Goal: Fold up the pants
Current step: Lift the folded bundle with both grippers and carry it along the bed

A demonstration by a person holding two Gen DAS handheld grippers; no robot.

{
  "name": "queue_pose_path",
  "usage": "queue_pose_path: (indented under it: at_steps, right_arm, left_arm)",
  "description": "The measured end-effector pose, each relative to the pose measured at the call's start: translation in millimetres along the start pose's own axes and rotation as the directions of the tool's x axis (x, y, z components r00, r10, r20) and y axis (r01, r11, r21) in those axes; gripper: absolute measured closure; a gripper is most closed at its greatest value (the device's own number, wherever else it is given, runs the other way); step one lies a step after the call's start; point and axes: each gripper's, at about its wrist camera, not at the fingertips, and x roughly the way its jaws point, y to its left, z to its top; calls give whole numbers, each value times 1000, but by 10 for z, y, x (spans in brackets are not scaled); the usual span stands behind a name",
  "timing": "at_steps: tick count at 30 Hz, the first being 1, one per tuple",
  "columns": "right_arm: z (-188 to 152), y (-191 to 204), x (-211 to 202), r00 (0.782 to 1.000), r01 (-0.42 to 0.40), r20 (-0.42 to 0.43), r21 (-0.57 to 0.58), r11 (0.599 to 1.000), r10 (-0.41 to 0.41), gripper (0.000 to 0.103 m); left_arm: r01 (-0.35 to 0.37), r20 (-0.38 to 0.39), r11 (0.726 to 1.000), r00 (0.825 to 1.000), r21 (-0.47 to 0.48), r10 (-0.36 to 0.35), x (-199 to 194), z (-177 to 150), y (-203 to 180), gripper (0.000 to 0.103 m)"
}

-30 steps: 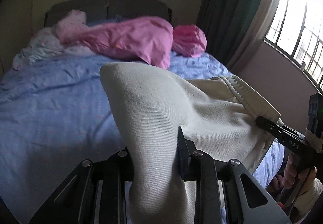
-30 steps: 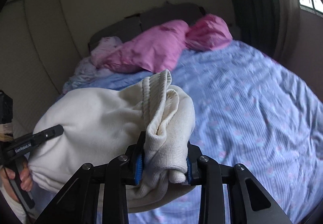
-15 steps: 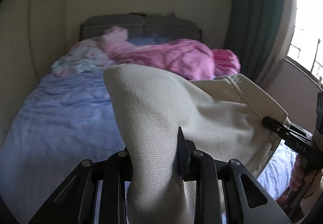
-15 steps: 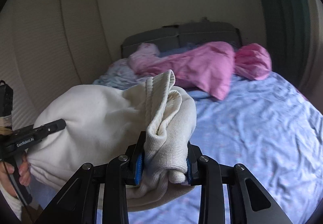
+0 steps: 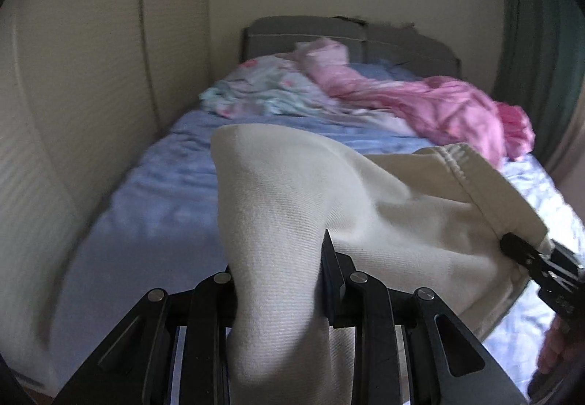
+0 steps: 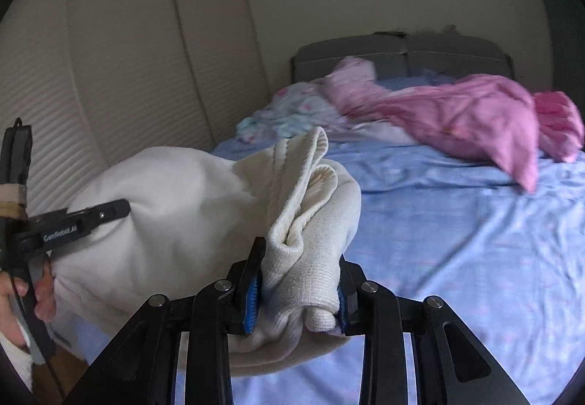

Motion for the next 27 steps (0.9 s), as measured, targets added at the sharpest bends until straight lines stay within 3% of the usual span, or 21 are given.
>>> queue_pose_path:
  at_steps: [7, 10, 13, 15, 17, 18, 20, 22, 25, 27]
  right_arm:
    - [-146, 761, 596, 999, -37, 12, -91, 995, 39, 71]
    - [-205, 1093, 884, 999, -50, 12, -120, 992, 51, 71]
    - [-255, 1367, 1103, 998, -64, 6, -121, 991, 65, 71]
    - [-300, 1559, 1285, 998, -58, -7, -108, 992, 58, 71]
    - [-399, 1730, 1499, 999, -33, -43, -87, 996, 29, 68]
    - [-451, 1781, 1573, 997, -27, -71, -95, 995, 20, 64]
    - [-598, 1880, 1741, 984, -53, -176, -123, 991, 31, 57]
    - [-743, 1840, 1759, 972, -99, -225, -114, 989, 71, 45]
    - [-783, 1707, 1601, 985, -62, -169, -100, 993, 44, 27]
    - [-738, 1648, 1397, 993, -39, -111, -127, 991, 25, 26]
  left_arm:
    - [-121, -11, 993, 993, -14, 120, 485, 57, 647, 76]
    - [-211, -32, 977, 977, 8, 212, 740, 112, 866, 75]
    - [-324, -60, 946, 944, 27, 325, 1045, 118, 1062, 73]
    - [-418, -101, 908, 903, 21, 418, 1291, 36, 1177, 66]
    - [-509, -169, 861, 848, 6, 503, 1465, -73, 1283, 44]
    - [-580, -166, 814, 800, 25, 576, 1508, -164, 1299, 42]
    - [-610, -129, 790, 780, 60, 612, 1464, -250, 1259, 22]
    - [-596, -108, 801, 794, 47, 598, 1360, -296, 1264, 19]
    - [-579, -68, 815, 813, 12, 578, 1143, -338, 1212, 16]
    - [-556, -31, 831, 831, -7, 555, 917, -381, 1148, 14]
